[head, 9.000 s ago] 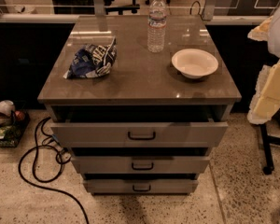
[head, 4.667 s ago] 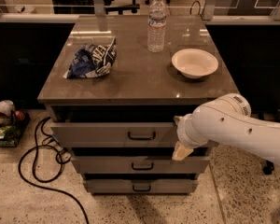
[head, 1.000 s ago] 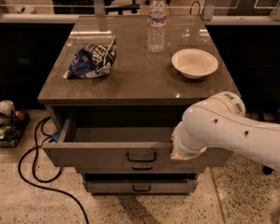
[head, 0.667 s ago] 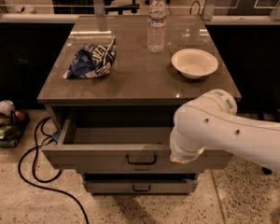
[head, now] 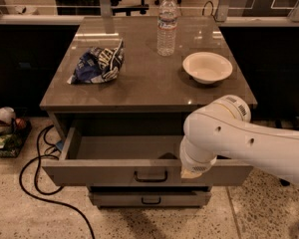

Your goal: Open top drawer

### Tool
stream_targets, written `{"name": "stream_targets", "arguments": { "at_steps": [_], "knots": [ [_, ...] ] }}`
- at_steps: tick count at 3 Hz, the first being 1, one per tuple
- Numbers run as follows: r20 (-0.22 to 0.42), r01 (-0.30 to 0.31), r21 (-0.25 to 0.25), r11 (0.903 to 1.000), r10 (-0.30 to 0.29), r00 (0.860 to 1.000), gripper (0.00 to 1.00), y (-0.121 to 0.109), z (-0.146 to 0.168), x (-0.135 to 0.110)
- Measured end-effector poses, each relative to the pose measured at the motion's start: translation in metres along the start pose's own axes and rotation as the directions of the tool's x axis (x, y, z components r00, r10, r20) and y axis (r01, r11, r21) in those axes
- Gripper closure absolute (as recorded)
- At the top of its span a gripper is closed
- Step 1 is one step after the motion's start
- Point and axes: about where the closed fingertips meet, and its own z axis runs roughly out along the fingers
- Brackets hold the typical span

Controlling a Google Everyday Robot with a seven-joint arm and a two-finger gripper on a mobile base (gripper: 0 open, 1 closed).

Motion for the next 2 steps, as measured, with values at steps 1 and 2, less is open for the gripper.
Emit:
{"name": "stream_targets", "arguments": {
  "at_steps": [1, 2],
  "knots": [
    [-0.049, 0.033, -0.084, 0.9960, -0.037, 0.998, 1.00, 0.0229, -0.0034, -0.0075],
    [-0.049, 0.033, -0.084, 0.9960, -0.037, 0.998, 1.00, 0.0229, -0.0034, -0.0075]
  ]
}}
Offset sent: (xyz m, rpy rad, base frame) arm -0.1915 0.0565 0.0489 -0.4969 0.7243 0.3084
